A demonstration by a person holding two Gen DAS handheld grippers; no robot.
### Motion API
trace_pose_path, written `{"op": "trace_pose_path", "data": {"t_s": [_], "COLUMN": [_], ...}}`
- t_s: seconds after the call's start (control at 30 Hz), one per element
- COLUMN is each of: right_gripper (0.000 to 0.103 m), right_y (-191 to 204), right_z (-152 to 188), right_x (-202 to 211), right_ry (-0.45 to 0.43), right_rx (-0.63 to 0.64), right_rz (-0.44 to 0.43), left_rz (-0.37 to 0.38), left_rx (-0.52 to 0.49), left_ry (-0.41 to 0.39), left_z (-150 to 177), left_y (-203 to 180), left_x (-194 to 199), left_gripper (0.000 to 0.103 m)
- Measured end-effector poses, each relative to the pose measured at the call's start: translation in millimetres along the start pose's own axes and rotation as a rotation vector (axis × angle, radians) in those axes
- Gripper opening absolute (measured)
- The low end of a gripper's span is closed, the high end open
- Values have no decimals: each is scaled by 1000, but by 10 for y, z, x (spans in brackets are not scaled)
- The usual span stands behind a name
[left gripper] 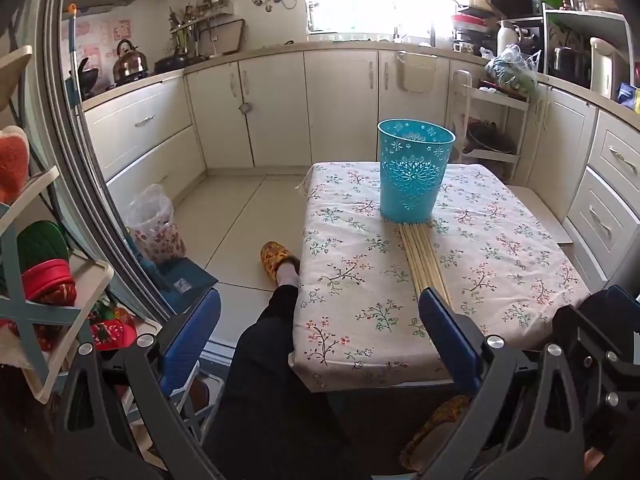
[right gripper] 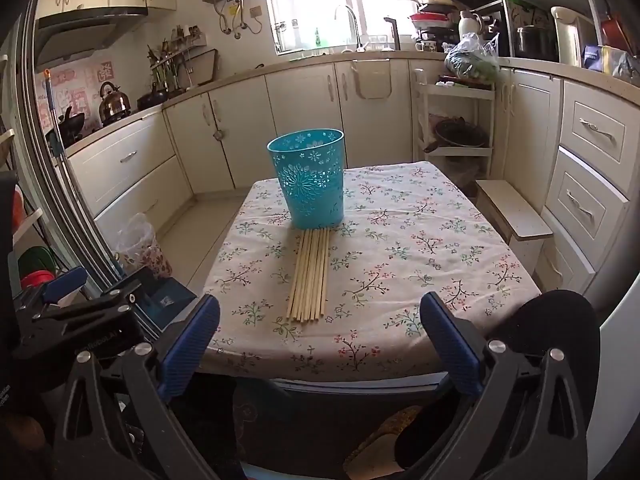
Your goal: Organize utensils
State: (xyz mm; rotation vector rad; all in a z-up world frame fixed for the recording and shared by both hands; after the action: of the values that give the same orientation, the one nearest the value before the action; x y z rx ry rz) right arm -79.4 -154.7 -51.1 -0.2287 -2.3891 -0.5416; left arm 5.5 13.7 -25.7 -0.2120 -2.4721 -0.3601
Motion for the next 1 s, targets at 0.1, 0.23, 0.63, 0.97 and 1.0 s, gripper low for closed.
{"op": "trace_pose_path", "data": {"t_s": [0.1,0.23,0.63,0.97,1.0], "right_gripper": [96,96,96,96,96], "right_y": [-4,0,73,58,58], "right_z": [-22,-18,88,100,108], "right_x": [32,45,-57,2,3], "right_ry": [0,1,40,25,27], "right_rx": [-7,-10,9,18,19], "right_rz": [-3,-10,-9,-4,-4], "left_rz": [3,4,17,18,18], "left_rx": [-4,-8,-14,-15,-15], "left_ry": [-6,-6,41,24,24], "left_z": [3,7,218,187,186], "left_y": [-25,-41,-38,-43,-43], "left_x": [45,62,-19,1,7], "left_gripper": [95,95,95,95,95]}}
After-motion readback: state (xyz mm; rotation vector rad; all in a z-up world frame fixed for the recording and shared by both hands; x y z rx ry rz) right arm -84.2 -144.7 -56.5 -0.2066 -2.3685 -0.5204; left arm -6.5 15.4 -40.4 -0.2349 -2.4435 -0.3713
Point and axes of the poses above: each gripper's, at about its wrist camera, not at the fingertips, and x roughly against the way its jaws point, y to its left, z to its underside, the point moved 7 cm from there along -x, roughly the way its jaws point, and after that the axes turned 11 degrees about -x, right-handed, at the moved point
